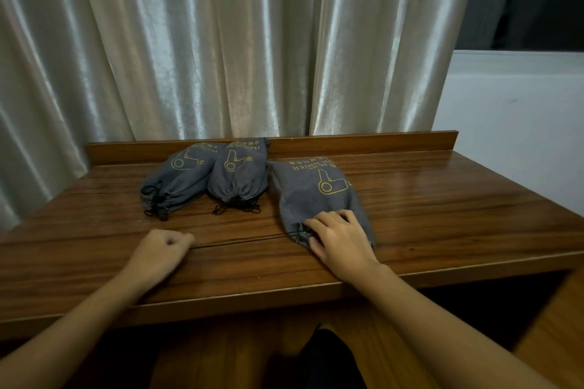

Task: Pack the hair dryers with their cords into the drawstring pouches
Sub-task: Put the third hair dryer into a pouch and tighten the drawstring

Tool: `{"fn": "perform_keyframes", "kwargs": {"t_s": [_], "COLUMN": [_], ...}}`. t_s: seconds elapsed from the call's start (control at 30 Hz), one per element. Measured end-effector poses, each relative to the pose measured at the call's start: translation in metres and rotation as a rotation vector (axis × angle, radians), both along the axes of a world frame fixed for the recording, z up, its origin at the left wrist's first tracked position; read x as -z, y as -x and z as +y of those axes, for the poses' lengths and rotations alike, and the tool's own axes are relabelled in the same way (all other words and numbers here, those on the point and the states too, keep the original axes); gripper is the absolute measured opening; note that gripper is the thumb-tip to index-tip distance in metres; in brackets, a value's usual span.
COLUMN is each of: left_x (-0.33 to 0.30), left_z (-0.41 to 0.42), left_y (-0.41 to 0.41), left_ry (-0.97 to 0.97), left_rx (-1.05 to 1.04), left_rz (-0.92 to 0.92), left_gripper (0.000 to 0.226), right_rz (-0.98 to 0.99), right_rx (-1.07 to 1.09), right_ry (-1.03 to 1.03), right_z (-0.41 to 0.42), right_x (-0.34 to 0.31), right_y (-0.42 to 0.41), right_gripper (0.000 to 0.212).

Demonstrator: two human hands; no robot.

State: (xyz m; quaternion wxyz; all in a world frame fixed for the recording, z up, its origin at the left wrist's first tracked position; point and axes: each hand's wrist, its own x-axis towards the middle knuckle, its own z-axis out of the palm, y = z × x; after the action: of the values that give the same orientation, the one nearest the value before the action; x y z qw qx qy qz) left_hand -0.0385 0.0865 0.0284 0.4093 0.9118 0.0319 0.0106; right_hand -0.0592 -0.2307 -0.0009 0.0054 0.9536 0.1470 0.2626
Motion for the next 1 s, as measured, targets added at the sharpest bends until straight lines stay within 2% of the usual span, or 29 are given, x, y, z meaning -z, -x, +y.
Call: {"fn": "perform_keyframes", "kwargs": {"t_s": [0.07,0.1,0.17,0.2,0.27,0.33,0.37,0.4,0.5,0.53,0.57,0.63,0.67,0.7,0.73,0.77,0.83,0.9,1.0], "left_x": [0.007,0.008,0.007,0.006,0.005,0.006,0.004,0.004,-0.011,-0.014,-0.014,-0.007,-0.006,-0.006,-0.003,0.001,0.01,0.01,0.012], "left_z": [-0.006,-0.008,-0.013,-0.016,-0.025,-0.039,-0.046,-0.051,-0.054,-0.052,-0.053,-0.062,-0.072,-0.085,-0.098,-0.112,-0.136,-0.153,-0.165], "left_y": [0.004,0.005,0.008,0.009,0.014,0.018,0.02,0.019,0.017,0.018,0.019,0.02,0.023,0.027,0.03,0.03,0.028,0.027,0.024], "left_ry": [-0.281,-0.331,-0.364,-0.41,-0.467,-0.449,-0.37,-0.18,0.835,0.95,0.871,0.381,0.221,0.11,-0.023,-0.197,-0.529,-0.612,-0.459], "left_rx": [0.136,0.142,0.069,0.024,-0.047,-0.104,-0.119,-0.142,-0.306,-0.363,-0.401,-0.394,-0.268,-0.082,0.102,0.239,0.368,0.358,0.307], "left_rz": [-0.114,-0.127,-0.137,-0.159,-0.219,-0.25,-0.209,-0.153,0.199,0.201,0.103,-0.233,-0.353,-0.389,-0.378,-0.344,-0.421,-0.477,-0.433], "left_gripper": [0.022,0.016,0.018,0.022,0.025,0.03,0.031,0.03,0.028,0.026,0.025,0.017,0.01,0.005,0.009,0.022,0.041,0.039,0.021], "right_rz": [-0.116,-0.187,-0.287,-0.296,-0.23,-0.169,-0.159,-0.162,-0.225,-0.245,-0.25,-0.215,-0.18,-0.15,-0.129,-0.112,-0.071,0.014,0.132], "right_rx": [-0.055,-0.07,-0.107,-0.117,-0.095,-0.031,0.007,0.036,0.053,0.047,0.039,0.029,0.028,0.029,0.03,0.03,0.014,0.029,0.105], "right_ry": [-0.074,-0.104,-0.124,-0.113,-0.09,-0.105,-0.133,-0.162,-0.219,-0.239,-0.253,-0.24,-0.217,-0.191,-0.163,-0.135,-0.089,-0.125,-0.343], "right_z": [-0.008,-0.013,-0.022,-0.026,-0.03,-0.03,-0.029,-0.027,-0.023,-0.022,-0.021,-0.02,-0.018,-0.016,-0.014,-0.011,-0.008,-0.007,-0.006], "right_x": [0.001,0.001,0.005,0.007,0.009,0.008,0.007,0.006,0.001,-0.001,-0.002,-0.002,-0.001,0.0,0.002,0.003,0.006,0.007,0.001], "right_y": [0.011,0.017,0.029,0.033,0.039,0.043,0.045,0.046,0.048,0.048,0.048,0.046,0.046,0.045,0.046,0.048,0.052,0.052,0.045], "right_gripper": [0.044,0.043,0.023,0.014,0.009,0.004,0.006,0.01,0.003,0.006,0.008,0.011,0.013,0.013,0.012,0.012,0.015,0.016,0.019]}}
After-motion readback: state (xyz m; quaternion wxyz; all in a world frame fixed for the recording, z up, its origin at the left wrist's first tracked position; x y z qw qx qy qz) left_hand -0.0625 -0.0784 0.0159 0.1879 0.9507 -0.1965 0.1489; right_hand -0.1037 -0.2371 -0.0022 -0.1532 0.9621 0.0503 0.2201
